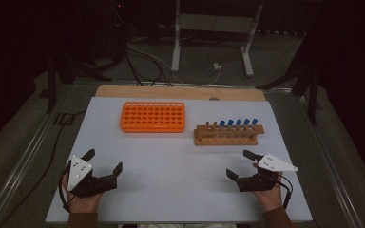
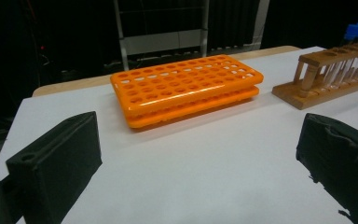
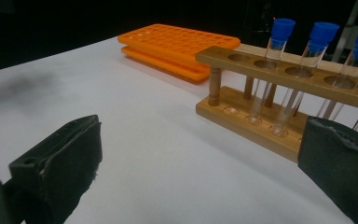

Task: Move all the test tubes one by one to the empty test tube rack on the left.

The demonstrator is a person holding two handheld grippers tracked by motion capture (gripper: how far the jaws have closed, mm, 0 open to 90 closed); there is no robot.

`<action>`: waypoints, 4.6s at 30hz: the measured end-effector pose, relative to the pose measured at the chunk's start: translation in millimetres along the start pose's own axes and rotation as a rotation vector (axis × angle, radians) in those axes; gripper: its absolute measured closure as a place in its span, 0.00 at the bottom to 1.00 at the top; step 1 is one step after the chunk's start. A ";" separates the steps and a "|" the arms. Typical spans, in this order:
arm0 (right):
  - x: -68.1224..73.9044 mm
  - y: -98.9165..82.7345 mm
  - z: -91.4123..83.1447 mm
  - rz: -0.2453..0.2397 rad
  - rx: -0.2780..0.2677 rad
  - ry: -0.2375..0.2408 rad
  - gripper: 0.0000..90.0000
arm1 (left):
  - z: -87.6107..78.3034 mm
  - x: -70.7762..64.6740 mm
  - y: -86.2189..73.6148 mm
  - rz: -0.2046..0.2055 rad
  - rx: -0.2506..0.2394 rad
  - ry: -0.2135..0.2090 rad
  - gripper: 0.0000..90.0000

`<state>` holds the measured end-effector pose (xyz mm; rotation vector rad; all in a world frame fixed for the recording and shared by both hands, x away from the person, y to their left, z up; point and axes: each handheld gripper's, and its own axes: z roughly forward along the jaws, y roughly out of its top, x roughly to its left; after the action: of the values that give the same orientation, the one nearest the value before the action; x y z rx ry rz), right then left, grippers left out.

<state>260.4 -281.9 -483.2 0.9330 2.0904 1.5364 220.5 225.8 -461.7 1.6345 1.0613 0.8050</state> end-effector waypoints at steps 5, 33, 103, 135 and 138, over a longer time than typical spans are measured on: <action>1.7 -0.4 1.2 0.000 -0.002 -0.001 0.00 | 0.1 -1.0 -0.3 0.002 -0.002 0.005 0.01; -39.0 40.1 -8.4 -0.005 0.009 -0.153 0.00 | 7.1 -0.7 -4.4 -0.006 0.015 0.053 0.01; -121.3 60.2 19.4 0.056 0.065 -0.283 0.85 | 31.1 -18.0 18.5 -0.033 0.067 -0.165 0.01; -94.3 86.1 6.0 0.072 0.012 -0.174 0.85 | 109.7 -57.5 60.5 -0.006 -0.007 -0.245 0.03; -90.1 84.3 8.8 0.071 0.018 -0.162 0.85 | 118.6 -65.1 62.3 0.009 0.006 -0.259 0.03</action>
<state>353.8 -323.9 -413.8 1.1098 1.9800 1.4266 315.3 113.5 -437.7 1.6967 0.8743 0.5778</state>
